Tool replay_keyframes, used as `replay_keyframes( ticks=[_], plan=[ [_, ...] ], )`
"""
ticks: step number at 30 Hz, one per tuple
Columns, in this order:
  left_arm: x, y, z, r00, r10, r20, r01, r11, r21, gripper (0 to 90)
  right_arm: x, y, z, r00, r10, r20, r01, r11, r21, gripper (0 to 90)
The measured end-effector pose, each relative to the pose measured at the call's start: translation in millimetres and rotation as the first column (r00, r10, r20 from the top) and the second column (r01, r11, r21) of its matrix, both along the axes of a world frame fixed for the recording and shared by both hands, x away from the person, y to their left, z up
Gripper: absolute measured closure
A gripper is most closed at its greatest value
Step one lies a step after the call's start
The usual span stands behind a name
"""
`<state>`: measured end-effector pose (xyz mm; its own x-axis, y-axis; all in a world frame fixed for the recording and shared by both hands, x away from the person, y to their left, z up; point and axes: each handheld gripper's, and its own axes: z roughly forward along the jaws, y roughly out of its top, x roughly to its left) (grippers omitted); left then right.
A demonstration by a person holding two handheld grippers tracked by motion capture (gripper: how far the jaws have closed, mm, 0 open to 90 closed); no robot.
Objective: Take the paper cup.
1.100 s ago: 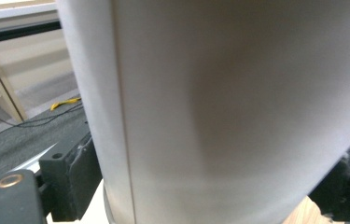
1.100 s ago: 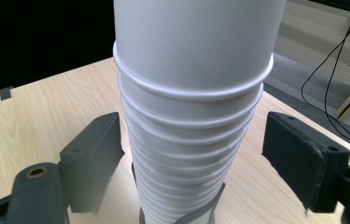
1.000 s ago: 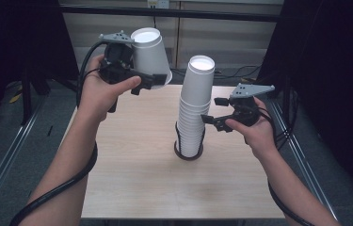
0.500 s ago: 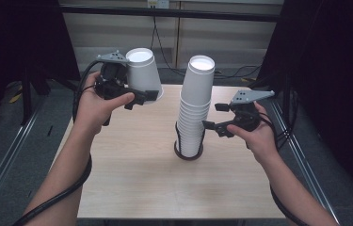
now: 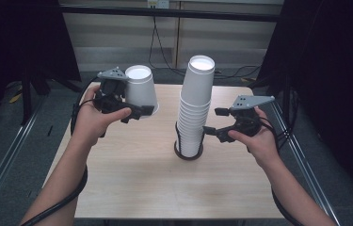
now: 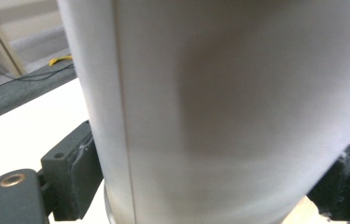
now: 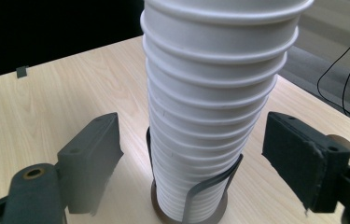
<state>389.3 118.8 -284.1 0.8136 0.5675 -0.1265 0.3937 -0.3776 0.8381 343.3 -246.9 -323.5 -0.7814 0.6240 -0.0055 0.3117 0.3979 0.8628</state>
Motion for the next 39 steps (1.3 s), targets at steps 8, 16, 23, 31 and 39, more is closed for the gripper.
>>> replay_keyframes(
  ticks=[8,16,23,31,39],
  plan=[
    [-4.0,3.0,-14.5,0.9997,-0.018,-0.016,0.019,0.9989,0.042,12.6,-2.4,-1.8,-5.3,0.9999,0.012,-0.006,-0.012,1.0,-0.002,18.8],
    [-11.4,-2.3,-28.3,0.9982,-0.049,-0.035,0.053,0.991,0.123,12.7,-5.4,-2.4,-11.6,0.9994,0.032,-0.013,-0.032,0.999,-0.022,18.7],
    [-18.6,-9.7,-35.7,0.9966,-0.072,-0.04,0.078,0.9813,0.176,12.8,-6.7,-3.8,-17.0,0.9991,0.038,-0.02,-0.039,0.999,-0.024,18.6],
    [-24.9,-17.5,-46.3,0.9917,-0.117,-0.054,0.126,0.9707,0.205,13.6,-7.6,-2.8,-22.3,0.9979,0.06,-0.023,-0.061,0.998,-0.02,18.5],
    [-29.1,-23.1,-54.3,0.9856,-0.151,-0.076,0.165,0.9538,0.251,14.7,-9.4,0.2,-24.5,0.9956,0.088,-0.031,-0.089,0.996,-0.026,17.8]
  ],
)
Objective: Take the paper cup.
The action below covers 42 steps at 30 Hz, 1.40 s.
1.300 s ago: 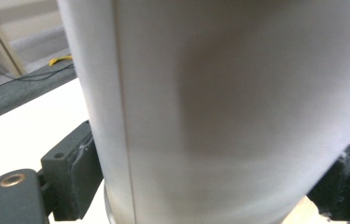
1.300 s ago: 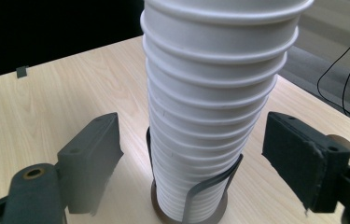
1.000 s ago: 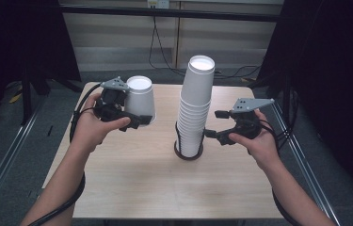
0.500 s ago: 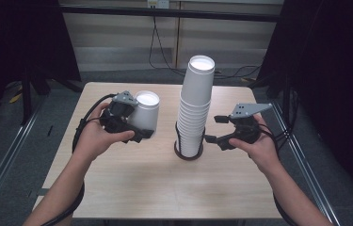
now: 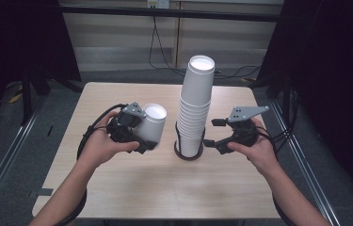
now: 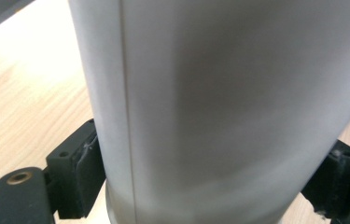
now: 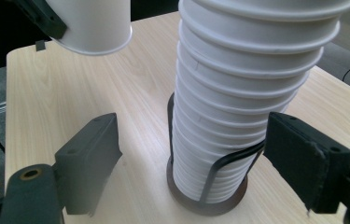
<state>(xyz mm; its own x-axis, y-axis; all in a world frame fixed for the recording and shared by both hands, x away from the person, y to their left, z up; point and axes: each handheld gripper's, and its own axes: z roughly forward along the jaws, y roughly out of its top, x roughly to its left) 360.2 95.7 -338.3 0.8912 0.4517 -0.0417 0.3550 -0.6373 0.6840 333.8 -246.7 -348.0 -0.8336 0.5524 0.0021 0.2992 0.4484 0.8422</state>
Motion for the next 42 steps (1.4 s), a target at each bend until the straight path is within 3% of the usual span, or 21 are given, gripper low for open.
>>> replay_keyframes(
  ticks=[1,5,6,9,11,17,20,25,26,36,42],
  plan=[
    [-0.5,-2.1,-1.6,0.9997,-0.026,-0.006,0.026,0.9988,0.041,14.8,-0.3,0.6,-0.2,1.0,0.004,-0.001,-0.004,1.0,-0.001,17.8],
    [-3.5,-7.9,-5.7,0.9993,-0.034,-0.012,0.035,0.9971,0.068,15.1,-1.0,2.6,-1.9,0.9996,0.026,-0.009,-0.027,1.0,-0.007,17.8],
    [-4.9,-11.3,-7.1,0.9989,-0.045,-0.012,0.046,0.9947,0.092,15.1,-1.4,3.8,-3.4,0.9991,0.041,-0.01,-0.041,0.999,-0.016,17.8],
    [-6.3,-14.1,-8.3,0.9987,-0.049,-0.017,0.05,0.9941,0.096,15.3,-1.5,4.7,-4.7,0.9987,0.05,-0.011,-0.05,0.999,-0.017,17.8],
    [-7.5,-17.7,-9.2,0.9969,-0.077,-0.017,0.078,0.9885,0.129,15.3,-2.1,5.5,-5.8,0.9979,0.062,-0.019,-0.063,0.998,-0.022,17.6],
    [-10.9,-25.4,-11.8,0.996,-0.087,-0.02,0.089,0.9829,0.161,15.4,-2.5,5.5,-7.5,0.9957,0.084,-0.039,-0.085,0.996,-0.031,17.6],
    [-12.7,-31.2,-13.2,0.994,-0.105,-0.031,0.109,0.9753,0.193,15.8,-3.9,6.0,-8.4,0.9932,0.106,-0.048,-0.108,0.993,-0.036,17.6],
    [-14.3,-36.5,-16.2,0.992,-0.123,-0.03,0.126,0.9689,0.213,15.9,-4.3,5.9,-9.8,0.9904,0.122,-0.064,-0.124,0.992,-0.027,17.6],
    [-15.2,-38.9,-17.8,0.9901,-0.136,-0.034,0.141,0.9628,0.231,15.9,-4.5,5.7,-10.0,0.9894,0.13,-0.065,-0.132,0.991,-0.015,17.6],
    [-20.4,-45.6,-22.6,0.9873,-0.152,-0.048,0.159,0.9546,0.252,15.9,-7.6,12.8,-11.6,0.9831,0.174,-0.057,-0.178,0.982,-0.06,17.6],
    [-24.6,-51.9,-28.5,0.9843,-0.166,-0.06,0.176,0.9475,0.267,16.0,-8.3,16.4,-13.4,0.9793,0.192,-0.063,-0.196,0.979,-0.059,17.6]
  ],
)
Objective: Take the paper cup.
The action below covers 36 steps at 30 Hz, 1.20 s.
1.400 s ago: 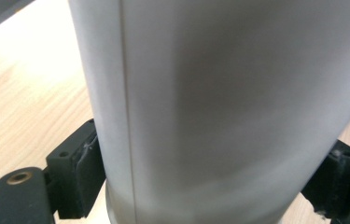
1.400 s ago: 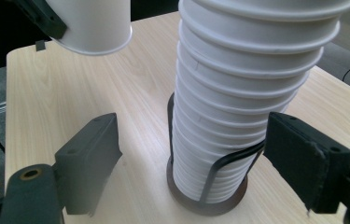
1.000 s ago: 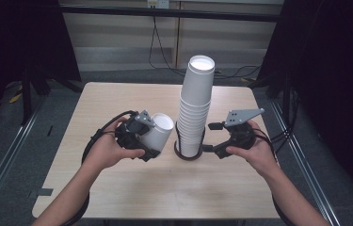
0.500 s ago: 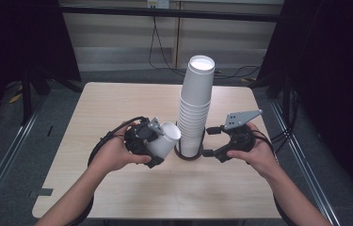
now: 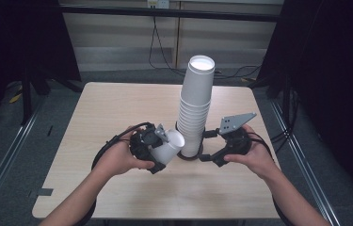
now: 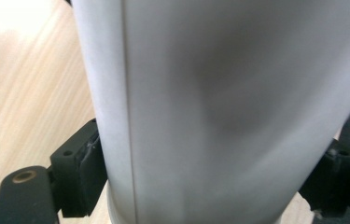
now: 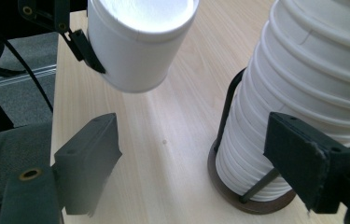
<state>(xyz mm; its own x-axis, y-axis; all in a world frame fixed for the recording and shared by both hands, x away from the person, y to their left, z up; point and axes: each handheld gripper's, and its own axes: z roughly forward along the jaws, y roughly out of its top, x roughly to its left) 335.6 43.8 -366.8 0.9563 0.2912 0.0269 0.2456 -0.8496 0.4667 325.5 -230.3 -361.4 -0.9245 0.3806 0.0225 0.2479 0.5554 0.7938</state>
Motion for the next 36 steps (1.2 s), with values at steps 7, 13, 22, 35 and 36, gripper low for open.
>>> replay_keyframes(
  ticks=[7,13,22,35,36],
  plan=[
    [-3.9,-8.4,-0.8,0.9996,-0.03,0.002,0.03,0.9989,0.036,16.2,-1.1,0.7,-0.7,0.9996,0.019,-0.02,-0.019,1.0,-0.003,17.6],
    [-6.0,-13.2,-1.0,0.9993,-0.038,0.001,0.038,0.9981,0.049,16.2,-2.5,3.4,-2.7,0.9985,0.039,-0.038,-0.04,0.999,-0.012,17.6],
    [-9.6,-23.2,-2.3,0.9974,-0.072,0.001,0.072,0.9951,0.068,16.2,-3.8,8.6,1.2,0.9964,0.074,-0.043,-0.075,0.997,-0.034,17.7],
    [-13.5,-35.7,-5.7,0.9952,-0.097,-0.016,0.098,0.9914,0.086,16.2,-4.8,12.6,2.7,0.993,0.102,-0.059,-0.106,0.992,-0.063,17.9],
    [-13.6,-36.6,-5.8,0.9946,-0.102,-0.02,0.103,0.9903,0.092,16.2,-4.7,13.0,3.1,0.9928,0.105,-0.056,-0.109,0.992,-0.07,17.9]
  ],
)
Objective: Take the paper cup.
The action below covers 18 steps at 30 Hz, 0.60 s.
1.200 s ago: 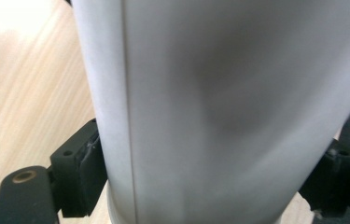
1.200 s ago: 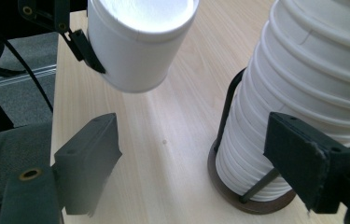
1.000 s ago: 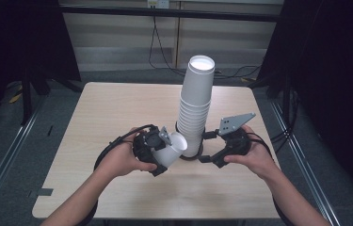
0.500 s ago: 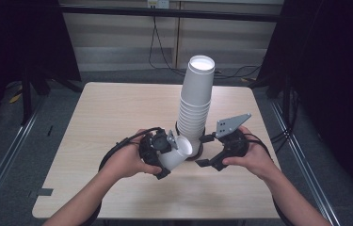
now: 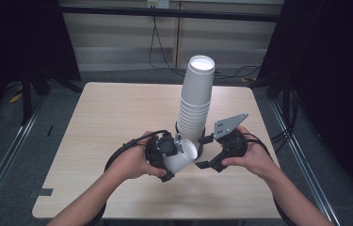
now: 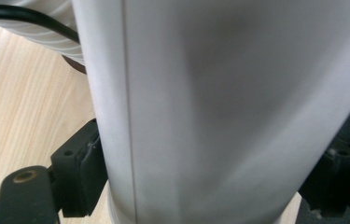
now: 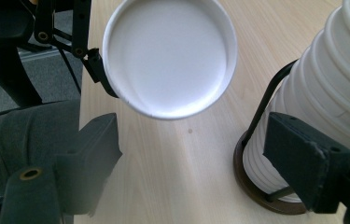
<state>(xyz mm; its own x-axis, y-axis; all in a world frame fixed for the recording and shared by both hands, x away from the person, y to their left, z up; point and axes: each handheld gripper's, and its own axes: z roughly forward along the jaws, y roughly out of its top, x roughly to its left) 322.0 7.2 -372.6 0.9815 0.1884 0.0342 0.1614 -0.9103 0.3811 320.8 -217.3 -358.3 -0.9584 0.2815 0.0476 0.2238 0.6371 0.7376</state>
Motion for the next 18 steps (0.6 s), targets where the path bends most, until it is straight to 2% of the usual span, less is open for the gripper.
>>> replay_keyframes(
  ticks=[5,7,18],
  plan=[
    [-0.8,-2.7,-2.6,1.0,-0.008,-0.004,0.008,0.9999,0.008,16.2,-1.2,2.4,1.6,0.9999,0.015,-0.006,-0.015,1.0,-0.014,18.1],
    [-0.9,-3.6,-3.4,0.9999,-0.013,-0.005,0.013,0.9998,0.012,16.2,-0.9,4.0,1.4,0.9997,0.023,-0.01,-0.023,0.999,-0.034,18.1],
    [-2.8,-7.2,-4.7,0.9995,-0.02,-0.022,0.021,0.9996,0.021,16.2,-2.5,11.8,4.7,0.9983,0.053,-0.022,-0.054,0.997,-0.061,18.8]
  ],
)
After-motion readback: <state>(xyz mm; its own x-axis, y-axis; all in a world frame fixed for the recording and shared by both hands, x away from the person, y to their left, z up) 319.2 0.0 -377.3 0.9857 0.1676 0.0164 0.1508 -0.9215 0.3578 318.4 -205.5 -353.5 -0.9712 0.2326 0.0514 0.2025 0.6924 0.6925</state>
